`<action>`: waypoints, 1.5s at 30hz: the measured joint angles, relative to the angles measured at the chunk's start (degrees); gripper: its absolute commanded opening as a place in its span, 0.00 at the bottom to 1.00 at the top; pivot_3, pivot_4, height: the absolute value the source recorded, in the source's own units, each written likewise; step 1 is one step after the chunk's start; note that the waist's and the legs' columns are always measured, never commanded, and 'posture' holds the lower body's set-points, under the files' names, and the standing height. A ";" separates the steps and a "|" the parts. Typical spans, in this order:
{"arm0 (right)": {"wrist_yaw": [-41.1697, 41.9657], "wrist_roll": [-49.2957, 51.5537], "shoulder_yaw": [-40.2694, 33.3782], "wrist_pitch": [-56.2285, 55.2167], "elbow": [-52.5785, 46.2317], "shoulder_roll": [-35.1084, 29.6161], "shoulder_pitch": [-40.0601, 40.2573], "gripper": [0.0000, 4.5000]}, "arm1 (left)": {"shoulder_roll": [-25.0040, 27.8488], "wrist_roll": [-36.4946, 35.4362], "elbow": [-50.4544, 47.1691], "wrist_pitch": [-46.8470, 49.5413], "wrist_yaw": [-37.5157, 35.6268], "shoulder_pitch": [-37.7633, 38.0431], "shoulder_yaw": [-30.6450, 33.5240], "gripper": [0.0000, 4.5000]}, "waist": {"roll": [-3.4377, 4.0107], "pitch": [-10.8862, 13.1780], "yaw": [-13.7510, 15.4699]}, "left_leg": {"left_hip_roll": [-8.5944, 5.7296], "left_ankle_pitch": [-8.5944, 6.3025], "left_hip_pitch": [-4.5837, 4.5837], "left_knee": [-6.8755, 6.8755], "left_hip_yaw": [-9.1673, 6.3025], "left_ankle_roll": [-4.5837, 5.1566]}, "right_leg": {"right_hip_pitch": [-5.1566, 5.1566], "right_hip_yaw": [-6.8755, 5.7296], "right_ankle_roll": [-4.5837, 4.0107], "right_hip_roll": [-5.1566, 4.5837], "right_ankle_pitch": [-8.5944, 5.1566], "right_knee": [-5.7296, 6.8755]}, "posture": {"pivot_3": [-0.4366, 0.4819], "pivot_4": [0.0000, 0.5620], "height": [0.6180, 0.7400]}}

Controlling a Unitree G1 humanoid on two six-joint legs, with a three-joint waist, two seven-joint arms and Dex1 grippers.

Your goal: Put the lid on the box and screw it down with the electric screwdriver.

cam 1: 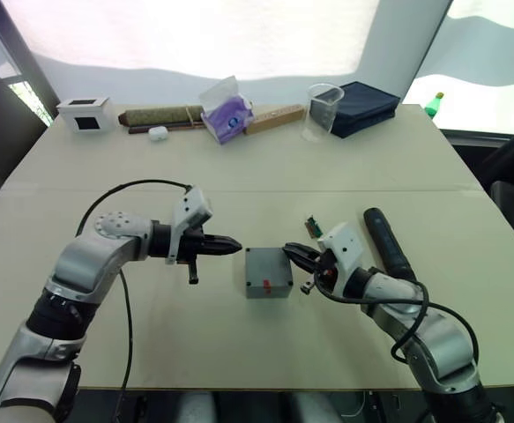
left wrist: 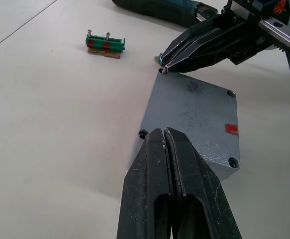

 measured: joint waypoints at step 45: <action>16.95 19.64 0.27 49.06 37.84 -40.87 -31.49 0.99 | -5.53 2.54 1.35 -8.41 -8.35 -6.86 -7.41 0.00 | 0.32 0.22 0.01 | -0.04 0.00 -0.50 0.14 -0.02 0.06 | -0.48 0.18 0.02 0.04 0.01 -0.04 | 0.48 0.27 1.00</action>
